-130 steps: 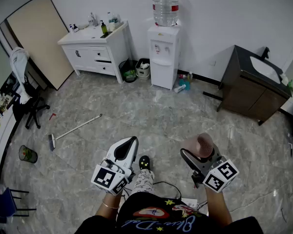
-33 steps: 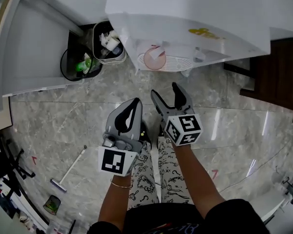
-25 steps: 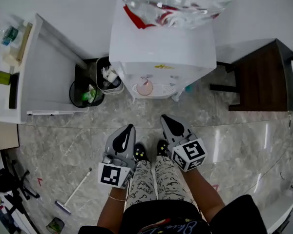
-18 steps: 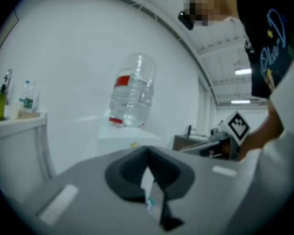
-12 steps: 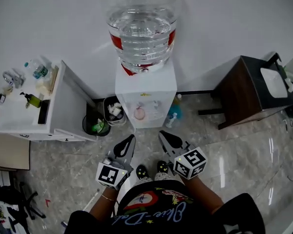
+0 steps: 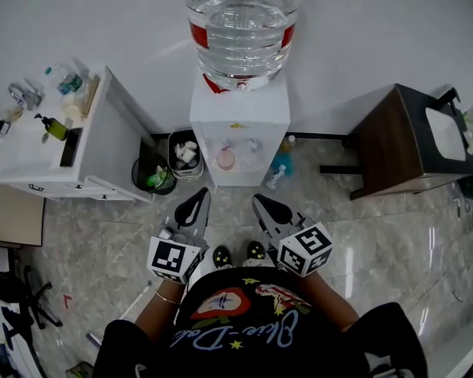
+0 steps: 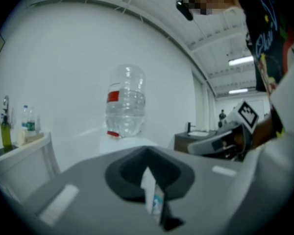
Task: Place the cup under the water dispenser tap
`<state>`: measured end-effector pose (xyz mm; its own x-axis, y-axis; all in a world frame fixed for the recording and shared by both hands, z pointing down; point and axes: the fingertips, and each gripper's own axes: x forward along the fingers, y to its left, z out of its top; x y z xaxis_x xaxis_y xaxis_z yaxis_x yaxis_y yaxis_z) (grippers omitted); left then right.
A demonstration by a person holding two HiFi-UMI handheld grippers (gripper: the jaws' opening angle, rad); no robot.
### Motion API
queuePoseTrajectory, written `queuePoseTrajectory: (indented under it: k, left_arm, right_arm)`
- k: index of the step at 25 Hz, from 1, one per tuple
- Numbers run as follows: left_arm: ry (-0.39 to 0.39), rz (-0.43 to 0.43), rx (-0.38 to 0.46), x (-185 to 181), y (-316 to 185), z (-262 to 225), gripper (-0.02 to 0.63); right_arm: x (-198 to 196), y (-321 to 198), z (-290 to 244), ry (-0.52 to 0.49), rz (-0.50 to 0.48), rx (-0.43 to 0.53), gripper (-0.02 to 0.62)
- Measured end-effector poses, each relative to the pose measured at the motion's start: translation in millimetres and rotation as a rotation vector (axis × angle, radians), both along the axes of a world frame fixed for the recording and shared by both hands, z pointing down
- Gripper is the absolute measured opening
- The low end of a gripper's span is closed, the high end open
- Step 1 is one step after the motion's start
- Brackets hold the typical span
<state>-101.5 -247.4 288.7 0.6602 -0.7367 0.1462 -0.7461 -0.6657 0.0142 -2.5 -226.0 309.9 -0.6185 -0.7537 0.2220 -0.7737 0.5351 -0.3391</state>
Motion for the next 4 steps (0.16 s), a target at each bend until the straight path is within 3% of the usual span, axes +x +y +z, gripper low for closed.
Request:
queuePoseTrajectory:
  k: [4]
  left_arm:
    - [-0.009,-0.012,-0.024,-10.1,-0.2,4.6,-0.012]
  right_arm:
    - [-9.8,-3.2,-5.1,-0.003,-0.016,0.025,0.014]
